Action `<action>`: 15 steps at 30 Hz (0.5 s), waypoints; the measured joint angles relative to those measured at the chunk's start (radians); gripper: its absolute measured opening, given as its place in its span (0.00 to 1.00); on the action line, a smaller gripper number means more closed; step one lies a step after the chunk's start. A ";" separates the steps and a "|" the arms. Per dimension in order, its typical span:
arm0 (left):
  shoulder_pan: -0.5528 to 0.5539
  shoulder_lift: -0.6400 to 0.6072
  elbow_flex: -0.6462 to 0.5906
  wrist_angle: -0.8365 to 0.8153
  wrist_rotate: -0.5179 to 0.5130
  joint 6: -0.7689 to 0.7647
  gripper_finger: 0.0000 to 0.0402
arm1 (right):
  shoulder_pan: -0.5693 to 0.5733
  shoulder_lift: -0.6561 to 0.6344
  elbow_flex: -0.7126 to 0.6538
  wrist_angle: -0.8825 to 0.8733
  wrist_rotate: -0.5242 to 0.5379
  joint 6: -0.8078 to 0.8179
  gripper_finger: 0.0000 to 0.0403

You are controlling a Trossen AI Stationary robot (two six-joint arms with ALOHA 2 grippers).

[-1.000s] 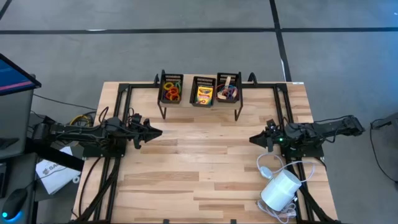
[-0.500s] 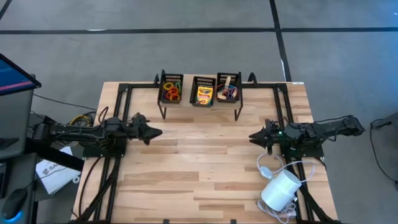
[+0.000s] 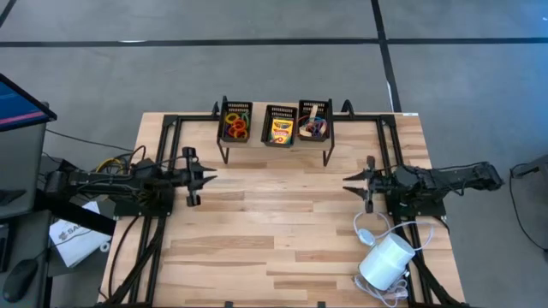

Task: Pick & Place Office Desk Supplies
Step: Return to Home Position

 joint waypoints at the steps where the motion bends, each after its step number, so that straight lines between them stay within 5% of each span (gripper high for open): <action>1: 0.000 0.000 0.000 0.008 -0.001 -0.005 0.18 | -0.013 0.000 0.000 0.023 0.007 -0.001 0.29; 15: 0.000 0.040 0.000 -0.008 -0.016 -0.025 0.18 | -0.177 0.002 0.000 0.131 0.064 -0.136 0.29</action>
